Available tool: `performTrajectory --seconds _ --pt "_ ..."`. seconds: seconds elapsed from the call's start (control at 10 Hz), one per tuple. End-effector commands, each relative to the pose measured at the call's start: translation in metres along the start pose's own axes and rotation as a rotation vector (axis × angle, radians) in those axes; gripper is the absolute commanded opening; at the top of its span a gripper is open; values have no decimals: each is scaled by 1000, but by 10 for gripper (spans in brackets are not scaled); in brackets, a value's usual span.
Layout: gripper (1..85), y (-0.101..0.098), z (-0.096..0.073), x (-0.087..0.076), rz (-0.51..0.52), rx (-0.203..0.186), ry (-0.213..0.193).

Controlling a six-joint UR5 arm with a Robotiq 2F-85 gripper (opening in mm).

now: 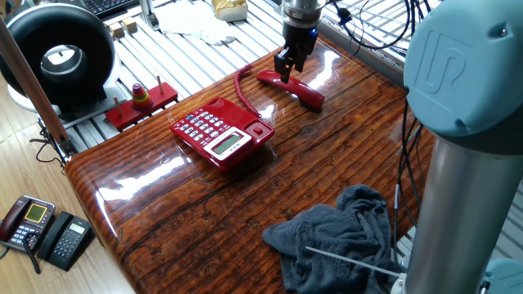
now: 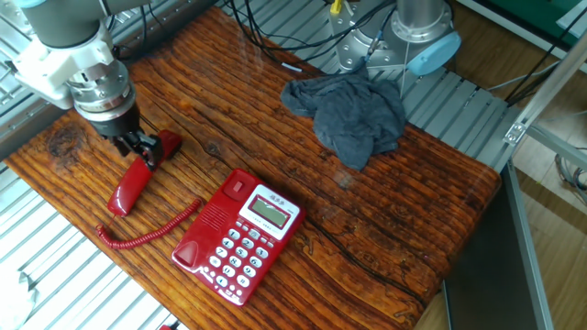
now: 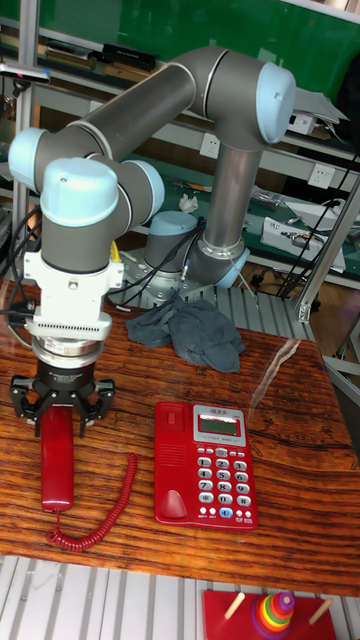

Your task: Place the handset of the telephone on the corresponding phone cradle

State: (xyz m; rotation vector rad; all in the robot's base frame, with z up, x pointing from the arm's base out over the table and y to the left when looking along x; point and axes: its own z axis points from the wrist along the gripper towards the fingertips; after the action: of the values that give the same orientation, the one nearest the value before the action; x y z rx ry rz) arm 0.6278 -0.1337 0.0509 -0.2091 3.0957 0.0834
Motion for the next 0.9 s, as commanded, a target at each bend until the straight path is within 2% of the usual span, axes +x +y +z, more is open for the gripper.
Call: performTrajectory --seconds 0.0,0.3,0.8 --pt "600 1 4 -4 13 -15 -6" --pt "600 -8 8 -5 13 18 4" --pt "600 -10 16 -7 7 1 -10"
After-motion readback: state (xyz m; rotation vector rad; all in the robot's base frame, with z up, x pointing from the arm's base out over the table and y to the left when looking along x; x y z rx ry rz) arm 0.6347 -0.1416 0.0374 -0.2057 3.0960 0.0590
